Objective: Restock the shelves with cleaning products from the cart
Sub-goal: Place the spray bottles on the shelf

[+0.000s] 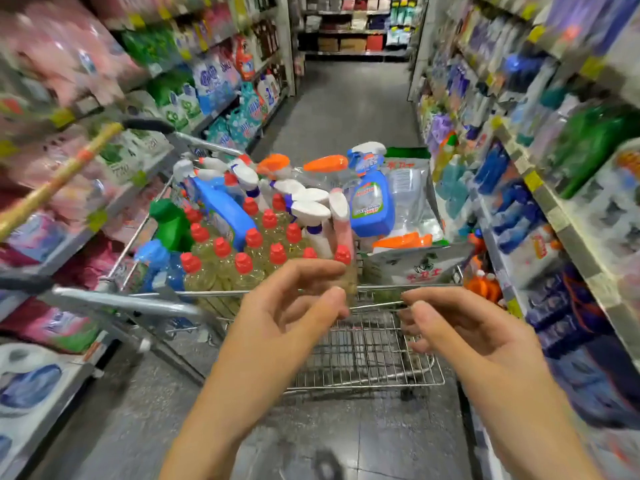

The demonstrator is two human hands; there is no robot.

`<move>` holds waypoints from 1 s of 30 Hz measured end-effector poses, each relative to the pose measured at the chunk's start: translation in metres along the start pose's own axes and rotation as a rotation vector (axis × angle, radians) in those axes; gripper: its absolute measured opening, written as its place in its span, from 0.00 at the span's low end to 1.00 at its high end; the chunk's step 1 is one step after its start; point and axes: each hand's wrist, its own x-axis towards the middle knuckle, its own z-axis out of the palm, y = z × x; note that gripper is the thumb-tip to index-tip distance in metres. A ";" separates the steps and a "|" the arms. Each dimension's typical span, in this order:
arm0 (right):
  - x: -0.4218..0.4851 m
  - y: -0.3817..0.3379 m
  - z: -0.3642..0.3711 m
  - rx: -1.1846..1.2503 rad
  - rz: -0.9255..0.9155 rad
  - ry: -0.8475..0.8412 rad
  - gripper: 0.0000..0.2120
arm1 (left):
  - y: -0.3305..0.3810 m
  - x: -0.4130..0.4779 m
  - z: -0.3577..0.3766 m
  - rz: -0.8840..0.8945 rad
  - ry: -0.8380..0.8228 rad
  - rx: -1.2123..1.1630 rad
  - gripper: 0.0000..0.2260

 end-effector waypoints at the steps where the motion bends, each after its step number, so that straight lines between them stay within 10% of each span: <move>1: 0.013 0.003 0.006 0.008 0.016 -0.014 0.12 | -0.003 0.011 -0.007 -0.008 0.011 -0.007 0.09; 23: 0.330 0.129 0.011 -0.250 0.175 -0.039 0.22 | -0.089 0.278 0.041 -0.051 0.210 0.115 0.11; 30: 0.352 0.155 0.023 -0.685 0.202 -0.097 0.30 | -0.112 0.341 0.054 -0.323 -0.203 0.764 0.29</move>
